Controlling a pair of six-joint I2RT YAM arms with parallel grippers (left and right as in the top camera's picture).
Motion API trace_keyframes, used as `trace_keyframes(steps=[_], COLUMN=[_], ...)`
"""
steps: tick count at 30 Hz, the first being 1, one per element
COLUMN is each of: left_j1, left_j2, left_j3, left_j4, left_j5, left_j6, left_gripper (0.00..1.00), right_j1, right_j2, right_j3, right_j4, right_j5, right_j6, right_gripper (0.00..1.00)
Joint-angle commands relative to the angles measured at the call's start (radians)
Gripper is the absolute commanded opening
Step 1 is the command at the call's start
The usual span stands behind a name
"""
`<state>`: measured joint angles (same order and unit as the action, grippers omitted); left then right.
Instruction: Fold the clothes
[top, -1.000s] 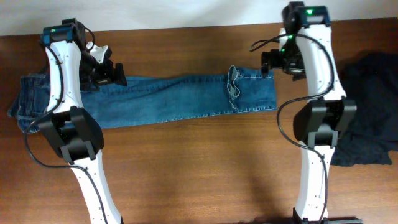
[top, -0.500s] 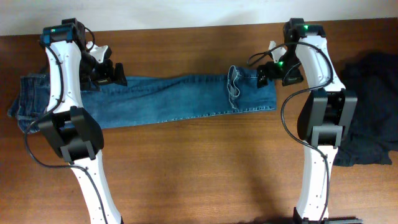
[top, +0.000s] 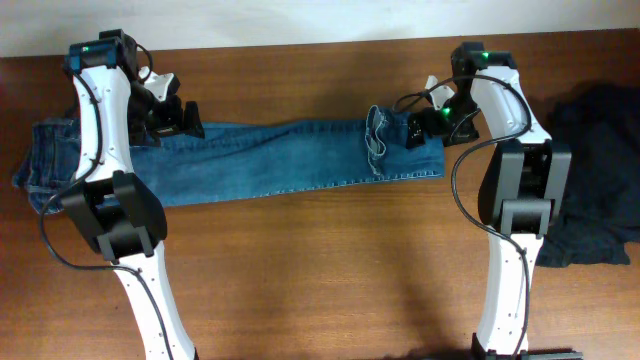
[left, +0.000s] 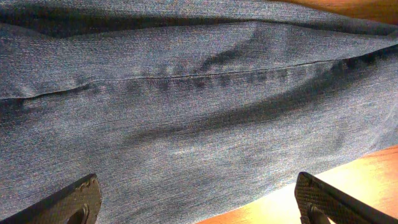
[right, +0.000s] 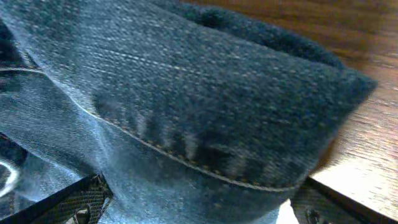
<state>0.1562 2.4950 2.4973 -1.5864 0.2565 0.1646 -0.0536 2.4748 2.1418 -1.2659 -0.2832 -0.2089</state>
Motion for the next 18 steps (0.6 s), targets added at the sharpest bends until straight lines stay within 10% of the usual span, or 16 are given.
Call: trace_keyframes(steps=[1,11,18], left_j1=[-0.003,-0.003,-0.003], left_j2=[-0.007,-0.007,-0.007], left_j3=[-0.006,-0.006,-0.006], left_j4=[-0.003,-0.004,-0.003], left_j5=[0.0,0.0,0.0], left_j6=[0.013,0.013,0.013], left_gripper=[0.99,0.99,0.99], right_j1=[-0.005,-0.021,-0.085], right_j2=[0.002,0.002,-0.012], right_j3=[-0.012,-0.011,0.066], right_j4=[0.002,-0.016,-0.111], right_j5=[-0.069,-0.01,0.001], right_j6=[-0.004,0.067,0.083], right_gripper=[0.98,0.31,0.13])
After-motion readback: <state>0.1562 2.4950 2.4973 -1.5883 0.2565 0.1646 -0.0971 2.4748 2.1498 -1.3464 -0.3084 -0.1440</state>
